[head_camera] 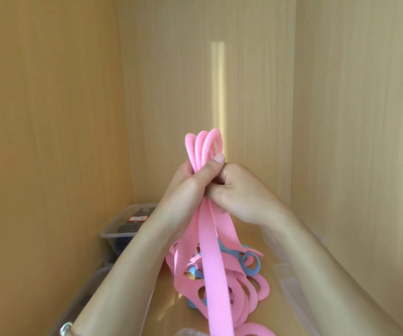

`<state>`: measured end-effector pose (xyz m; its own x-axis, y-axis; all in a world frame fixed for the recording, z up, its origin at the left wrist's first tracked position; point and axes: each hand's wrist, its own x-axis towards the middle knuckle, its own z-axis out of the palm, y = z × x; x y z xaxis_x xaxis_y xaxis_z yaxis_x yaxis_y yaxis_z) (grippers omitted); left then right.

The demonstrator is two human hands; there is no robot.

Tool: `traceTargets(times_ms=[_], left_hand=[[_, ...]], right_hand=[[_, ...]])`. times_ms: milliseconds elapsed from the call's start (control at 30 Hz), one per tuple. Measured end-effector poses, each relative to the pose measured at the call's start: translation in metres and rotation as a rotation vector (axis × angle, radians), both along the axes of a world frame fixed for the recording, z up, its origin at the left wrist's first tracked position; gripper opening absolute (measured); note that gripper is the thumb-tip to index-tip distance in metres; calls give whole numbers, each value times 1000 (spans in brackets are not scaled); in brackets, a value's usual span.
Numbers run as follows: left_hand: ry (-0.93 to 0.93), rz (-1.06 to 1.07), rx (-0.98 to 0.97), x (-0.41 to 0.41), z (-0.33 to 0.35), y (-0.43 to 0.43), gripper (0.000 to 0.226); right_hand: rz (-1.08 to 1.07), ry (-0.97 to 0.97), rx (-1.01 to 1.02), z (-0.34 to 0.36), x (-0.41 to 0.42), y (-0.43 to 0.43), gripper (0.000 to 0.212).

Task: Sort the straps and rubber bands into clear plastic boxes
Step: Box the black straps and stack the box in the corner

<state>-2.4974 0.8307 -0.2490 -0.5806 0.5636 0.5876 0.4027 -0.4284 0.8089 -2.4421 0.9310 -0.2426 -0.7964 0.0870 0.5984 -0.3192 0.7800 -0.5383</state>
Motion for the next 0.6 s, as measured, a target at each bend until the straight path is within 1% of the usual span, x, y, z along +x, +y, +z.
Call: traceTargets(times_ms=[100,200,233,267,333,367,400,467,567,600], left_hand=[[128,-15,-87,-9,-5,-2,58],[162,-35,-157,-15,-11,-4,81],[179,-44,-196,-15,-12,-3,80],[213,-50,-241,-14,-14,-2,72],[287,-30,-332,-10,-18,2,43],[296,-15,-355,-8,-19,4,31],[295,4,-359,-7,-21,6,27],[319,67,-357,-8,-23,8,28],[357,109,-297,-5,-19,7,21],[364,136,-258,-5,-18,7,31]], right_hand=[[36,40,-72,1,0,6,14],[103,141,-154,7,7,15,12],[118,187,-192,10,11,17,13],[128,235,-225,13,16,19,13],[140,318,-282,18,22,20,14],[143,346,-306,19,24,20,13],[146,366,-324,20,26,19,13],[147,401,-359,19,25,18,12],[153,453,-396,18,22,17,14],[166,466,-399,18,21,16,15]])
